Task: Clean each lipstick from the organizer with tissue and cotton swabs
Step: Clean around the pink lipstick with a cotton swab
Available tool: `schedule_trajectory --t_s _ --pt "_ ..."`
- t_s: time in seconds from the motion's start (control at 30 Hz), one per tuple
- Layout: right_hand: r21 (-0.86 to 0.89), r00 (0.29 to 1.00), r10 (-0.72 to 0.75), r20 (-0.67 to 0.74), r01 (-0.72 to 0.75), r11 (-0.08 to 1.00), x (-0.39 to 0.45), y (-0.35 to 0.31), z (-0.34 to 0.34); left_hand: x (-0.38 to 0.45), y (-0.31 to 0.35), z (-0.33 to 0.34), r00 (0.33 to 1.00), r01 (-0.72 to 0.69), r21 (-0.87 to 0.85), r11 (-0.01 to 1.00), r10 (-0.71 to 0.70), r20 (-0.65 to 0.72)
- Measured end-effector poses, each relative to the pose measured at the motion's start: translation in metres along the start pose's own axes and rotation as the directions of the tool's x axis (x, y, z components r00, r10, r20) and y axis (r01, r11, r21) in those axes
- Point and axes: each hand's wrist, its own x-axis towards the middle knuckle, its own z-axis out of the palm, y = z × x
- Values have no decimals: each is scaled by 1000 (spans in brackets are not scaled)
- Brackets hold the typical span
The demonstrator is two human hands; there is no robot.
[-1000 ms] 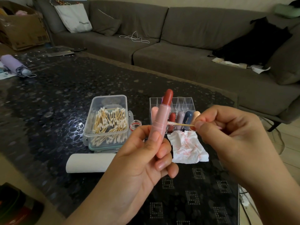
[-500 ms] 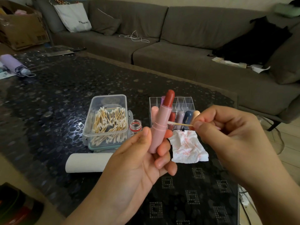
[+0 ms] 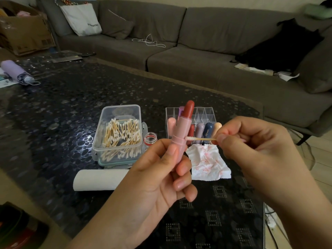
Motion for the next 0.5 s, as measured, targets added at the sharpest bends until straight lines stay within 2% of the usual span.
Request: schedule_trajectory --t_s 0.13,0.33,0.5 --pt "-13 1000 2 -14 -2 1000 1 1 0 -1 0 5 997 -16 33 999 19 -75" --pt "-18 1000 -3 -5 3 1000 1 1 -1 1 -1 4 997 -19 91 996 26 -74" --pt "5 1000 16 4 -16 1000 2 3 1 -1 0 5 997 5 39 999 -1 -83"
